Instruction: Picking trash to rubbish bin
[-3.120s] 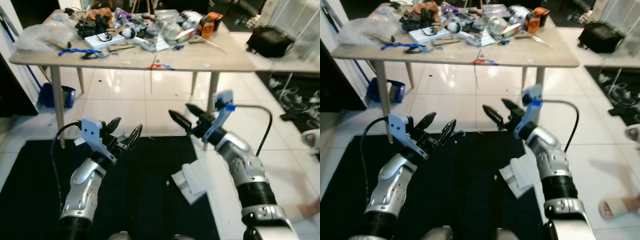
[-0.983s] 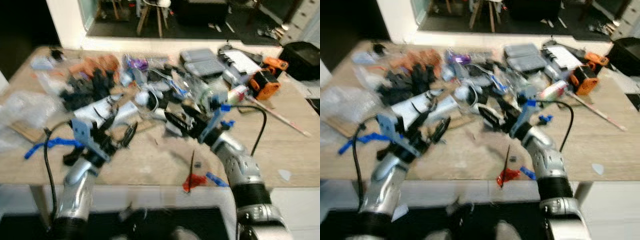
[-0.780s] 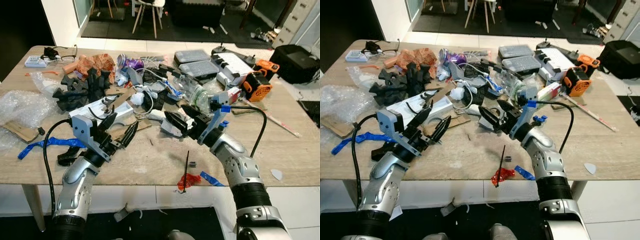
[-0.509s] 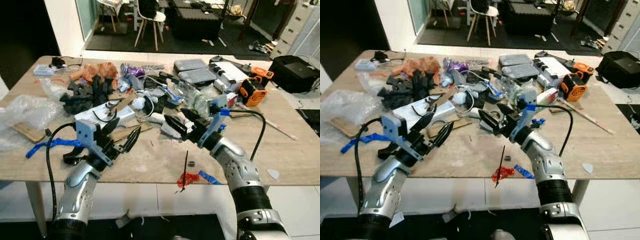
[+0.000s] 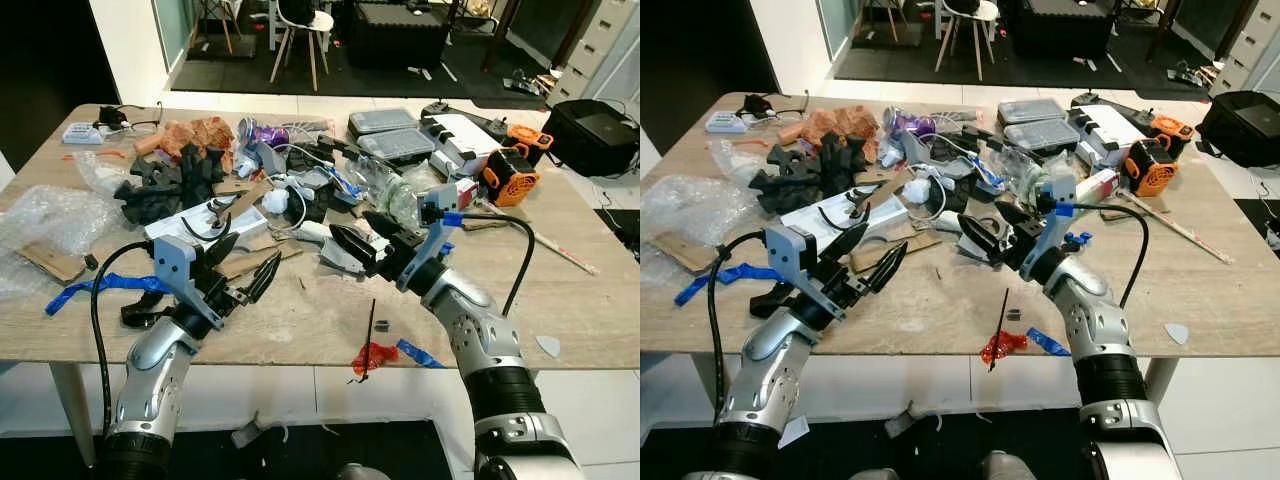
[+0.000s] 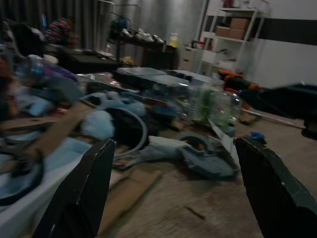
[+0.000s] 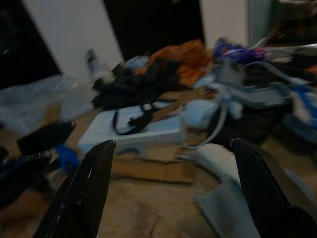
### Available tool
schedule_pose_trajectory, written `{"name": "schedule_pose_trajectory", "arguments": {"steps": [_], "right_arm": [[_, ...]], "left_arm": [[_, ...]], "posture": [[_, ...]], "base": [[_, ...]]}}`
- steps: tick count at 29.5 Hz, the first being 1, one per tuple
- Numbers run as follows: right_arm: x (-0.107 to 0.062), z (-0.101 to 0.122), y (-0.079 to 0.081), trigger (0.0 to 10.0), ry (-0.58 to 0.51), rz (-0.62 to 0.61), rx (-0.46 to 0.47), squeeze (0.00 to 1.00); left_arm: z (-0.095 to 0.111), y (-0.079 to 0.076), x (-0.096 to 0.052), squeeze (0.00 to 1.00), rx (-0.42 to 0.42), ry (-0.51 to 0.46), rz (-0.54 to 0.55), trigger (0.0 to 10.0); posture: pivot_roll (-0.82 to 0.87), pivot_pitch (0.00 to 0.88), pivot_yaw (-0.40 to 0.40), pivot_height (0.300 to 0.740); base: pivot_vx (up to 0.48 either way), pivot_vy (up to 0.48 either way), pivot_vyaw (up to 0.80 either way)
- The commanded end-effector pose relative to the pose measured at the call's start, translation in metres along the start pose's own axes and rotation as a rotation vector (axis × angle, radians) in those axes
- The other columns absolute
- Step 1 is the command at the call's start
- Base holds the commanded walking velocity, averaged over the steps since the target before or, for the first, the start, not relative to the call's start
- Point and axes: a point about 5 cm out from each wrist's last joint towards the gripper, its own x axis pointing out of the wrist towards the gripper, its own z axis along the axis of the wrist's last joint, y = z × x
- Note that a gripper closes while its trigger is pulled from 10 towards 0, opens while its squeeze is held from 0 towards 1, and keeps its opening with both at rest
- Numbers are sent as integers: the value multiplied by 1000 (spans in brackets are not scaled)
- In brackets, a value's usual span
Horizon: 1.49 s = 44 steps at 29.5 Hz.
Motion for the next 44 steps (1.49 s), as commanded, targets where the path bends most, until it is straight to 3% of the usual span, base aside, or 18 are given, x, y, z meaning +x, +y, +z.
{"name": "schedule_pose_trajectory", "arguments": {"steps": [1,9,11,17,20,23,33,36,39,41,44], "right_arm": [[2,0,6,10000,8,44,-17,0],[1,-1,3,10000,15,31,13,0],[0,-1,3,10000,76,42,-42,0],[-7,3,-1,10000,175,77,-87,0],[-22,14,-13,10000,332,110,-187,0],[-29,24,-18,10000,363,102,-265,0],[-32,25,-15,10000,449,82,-245,0],[-35,28,-14,10000,459,95,-252,0],[-39,30,-15,10000,478,93,-267,0],[-39,30,-15,10000,478,93,-267,0],[-39,34,-17,10000,467,72,-269,0]], "left_arm": [[-1,4,-4,0,19,15,12,10000],[1,5,-5,0,35,26,-1,10000],[5,4,-5,0,72,43,-39,10000],[16,4,-5,0,156,66,-100,10000],[36,8,1,0,306,92,-171,10000],[47,9,12,0,350,85,-223,10000],[59,1,33,0,411,93,-348,10000],[62,0,39,0,464,112,-388,10000],[66,0,45,0,570,135,-405,10000],[66,0,45,0,570,135,-405,10000],[65,2,46,0,651,170,-395,10000]], "posture": [[27,0,-44,740],[27,0,-44,740],[34,0,-44,740],[35,0,-44,740],[30,0,-40,740],[19,0,-32,740],[-4,0,-21,740],[-14,0,-20,740],[-19,0,-21,740],[-19,0,-21,740],[-23,0,-22,740]], "base": [[0,0,769],[0,0,192],[0,0,0],[0,0,0],[0,0,0],[0,0,0],[0,0,-560],[0,0,-800],[0,0,-800],[0,0,-800],[0,0,-800]]}}
